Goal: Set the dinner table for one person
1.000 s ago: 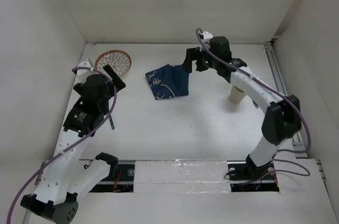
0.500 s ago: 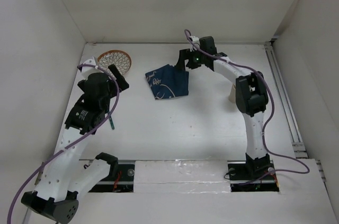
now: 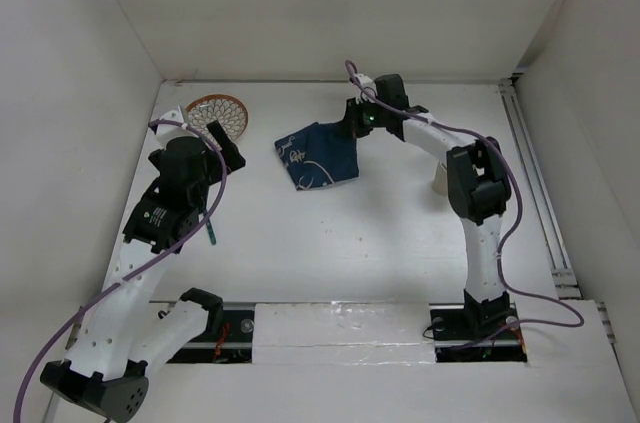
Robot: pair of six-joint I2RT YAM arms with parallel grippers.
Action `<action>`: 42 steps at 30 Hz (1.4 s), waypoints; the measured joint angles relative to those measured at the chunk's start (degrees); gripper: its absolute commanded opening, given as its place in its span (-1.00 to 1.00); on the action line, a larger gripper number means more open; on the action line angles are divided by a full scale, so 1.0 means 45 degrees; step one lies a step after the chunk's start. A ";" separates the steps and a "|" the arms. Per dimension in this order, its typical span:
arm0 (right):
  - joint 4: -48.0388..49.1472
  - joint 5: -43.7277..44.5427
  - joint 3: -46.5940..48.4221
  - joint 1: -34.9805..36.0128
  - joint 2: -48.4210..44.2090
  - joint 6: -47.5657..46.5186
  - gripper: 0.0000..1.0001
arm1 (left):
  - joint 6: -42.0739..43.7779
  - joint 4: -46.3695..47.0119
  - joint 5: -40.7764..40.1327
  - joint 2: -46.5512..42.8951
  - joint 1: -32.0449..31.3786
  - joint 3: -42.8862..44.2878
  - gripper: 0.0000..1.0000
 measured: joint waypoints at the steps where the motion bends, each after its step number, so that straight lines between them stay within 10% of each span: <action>1: 0.0185 -0.0029 -0.0311 0.0024 -0.0345 -0.0024 -1.00 | 0.0015 0.0005 0.0019 0.0000 0.0000 0.0000 1.00; 12: 0.3847 -0.1394 -0.5678 0.1710 -0.5411 -0.1107 -0.51 | 0.0024 0.0078 0.0117 0.0000 0.0000 0.0000 1.00; 15: 0.4677 -0.1282 -0.7359 0.2856 -0.6436 -0.1263 0.12 | 0.0024 0.0078 0.0121 0.0019 0.0000 0.0000 1.00; 24: 0.5552 0.1185 -1.2643 0.6620 -1.0535 -0.1239 1.00 | 0.0019 0.0083 0.0160 0.0374 0.0000 0.0000 1.00; 35: 0.5775 0.5765 -1.4625 0.9559 -1.5154 0.0296 1.00 | -0.0233 0.0078 0.0874 0.0996 0.0000 0.0000 1.00; 42: 0.3211 1.0185 -1.0681 0.7266 -1.0608 0.3677 0.97 | -0.0695 0.0005 0.0699 0.0918 0.0000 0.0000 1.00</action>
